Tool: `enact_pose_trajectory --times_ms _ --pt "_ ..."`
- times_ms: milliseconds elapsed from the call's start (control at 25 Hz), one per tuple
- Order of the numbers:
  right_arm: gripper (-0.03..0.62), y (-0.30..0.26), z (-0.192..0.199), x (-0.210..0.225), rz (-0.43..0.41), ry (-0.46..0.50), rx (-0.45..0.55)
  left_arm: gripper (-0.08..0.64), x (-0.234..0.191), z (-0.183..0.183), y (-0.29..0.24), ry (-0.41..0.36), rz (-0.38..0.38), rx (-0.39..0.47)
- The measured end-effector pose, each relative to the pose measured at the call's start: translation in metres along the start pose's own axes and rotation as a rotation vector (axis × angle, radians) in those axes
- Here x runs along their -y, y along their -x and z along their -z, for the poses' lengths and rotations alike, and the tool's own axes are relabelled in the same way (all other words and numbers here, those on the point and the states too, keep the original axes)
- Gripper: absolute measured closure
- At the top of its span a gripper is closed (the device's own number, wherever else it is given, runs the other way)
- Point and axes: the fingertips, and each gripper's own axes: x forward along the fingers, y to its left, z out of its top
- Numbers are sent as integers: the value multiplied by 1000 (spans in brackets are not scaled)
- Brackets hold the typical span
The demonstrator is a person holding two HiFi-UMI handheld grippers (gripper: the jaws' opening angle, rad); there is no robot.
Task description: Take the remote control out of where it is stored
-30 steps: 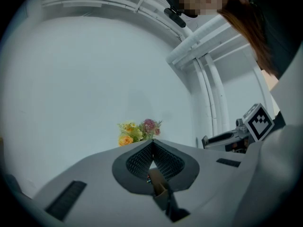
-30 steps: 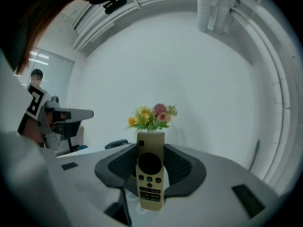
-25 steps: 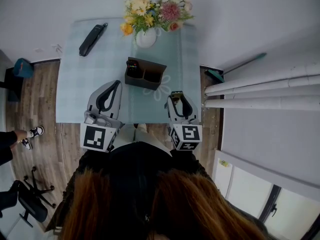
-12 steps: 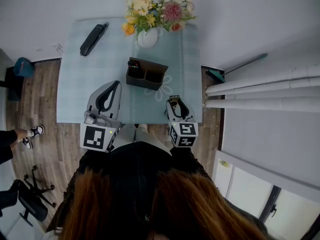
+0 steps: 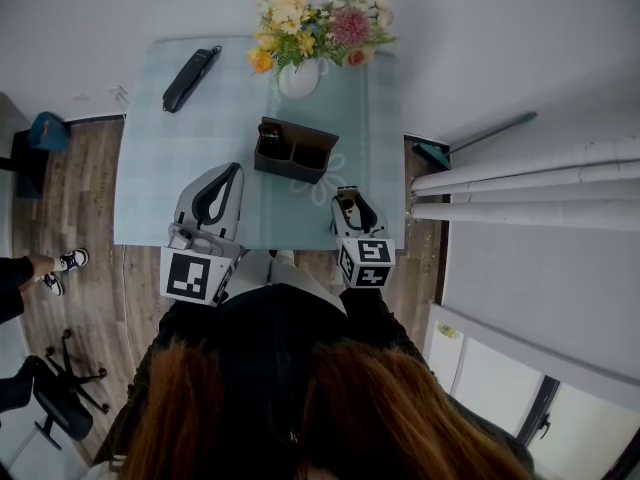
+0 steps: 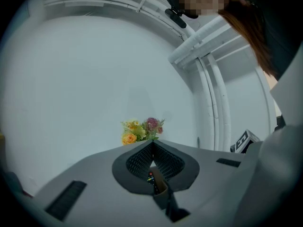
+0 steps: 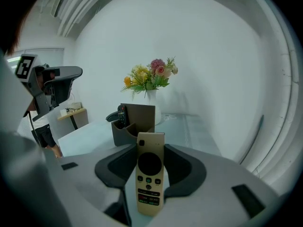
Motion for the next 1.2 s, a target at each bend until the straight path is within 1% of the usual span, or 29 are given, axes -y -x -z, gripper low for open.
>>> enact_pose_trajectory --times_ms 280,520,720,880,1200 --pt "405 -22 0 2 -14 -1 -29 555 -3 -1 1 2 -16 -1" --pt "405 -41 2 9 -17 -23 -54 555 0 -2 3 -8 -9 0" --pt "405 -57 8 10 -21 -21 -85 555 1 -3 4 -8 -11 3" --pt "404 -71 19 12 -22 -12 -129 555 1 -3 5 -8 -24 -19" --pt "404 -79 56 13 -31 -23 -215 555 3 -1 8 -5 -19 -16"
